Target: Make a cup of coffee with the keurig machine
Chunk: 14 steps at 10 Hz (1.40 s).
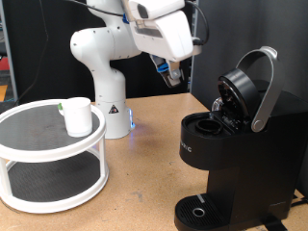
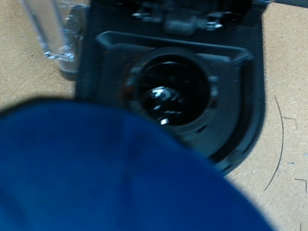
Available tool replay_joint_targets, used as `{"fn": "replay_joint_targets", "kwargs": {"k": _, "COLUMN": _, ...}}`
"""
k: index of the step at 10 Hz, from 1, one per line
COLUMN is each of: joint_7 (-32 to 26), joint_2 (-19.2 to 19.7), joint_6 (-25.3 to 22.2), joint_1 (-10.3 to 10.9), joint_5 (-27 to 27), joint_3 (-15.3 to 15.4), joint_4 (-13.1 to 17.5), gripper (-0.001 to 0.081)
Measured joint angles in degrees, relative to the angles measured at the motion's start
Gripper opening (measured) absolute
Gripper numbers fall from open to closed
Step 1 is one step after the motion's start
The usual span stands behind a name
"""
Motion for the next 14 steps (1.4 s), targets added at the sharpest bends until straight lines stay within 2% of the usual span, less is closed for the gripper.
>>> {"fn": "replay_joint_targets", "kwargs": {"k": 3, "joint_7": 0.3, "joint_2": 4.1, "joint_6": -1.0, "joint_1": 0.3, "joint_5": 0.2, "joint_3": 0.3, "joint_4": 3.7, "gripper": 0.0445}}
{"fn": "replay_joint_targets", "kwargs": {"k": 5, "joint_7": 2.6, "joint_2": 5.3, "joint_6": -1.8, "joint_1": 0.3, "joint_5": 0.2, "joint_3": 0.3, "joint_4": 4.8, "gripper": 0.0445}}
{"fn": "replay_joint_targets", "kwargs": {"k": 8, "joint_7": 1.6, "joint_2": 5.3, "joint_6": -1.5, "joint_1": 0.3, "joint_5": 0.2, "joint_3": 0.4, "joint_4": 4.0, "gripper": 0.0445}}
{"fn": "replay_joint_targets", "kwargs": {"k": 11, "joint_7": 2.7, "joint_2": 5.5, "joint_6": 2.1, "joint_1": 0.3, "joint_5": -0.1, "joint_3": 1.7, "joint_4": 1.7, "gripper": 0.0445}}
{"fn": "replay_joint_targets", "kwargs": {"k": 14, "joint_7": 3.9, "joint_2": 5.9, "joint_6": 4.4, "joint_1": 0.3, "joint_5": -0.1, "joint_3": 3.1, "joint_4": 0.9, "gripper": 0.0445}}
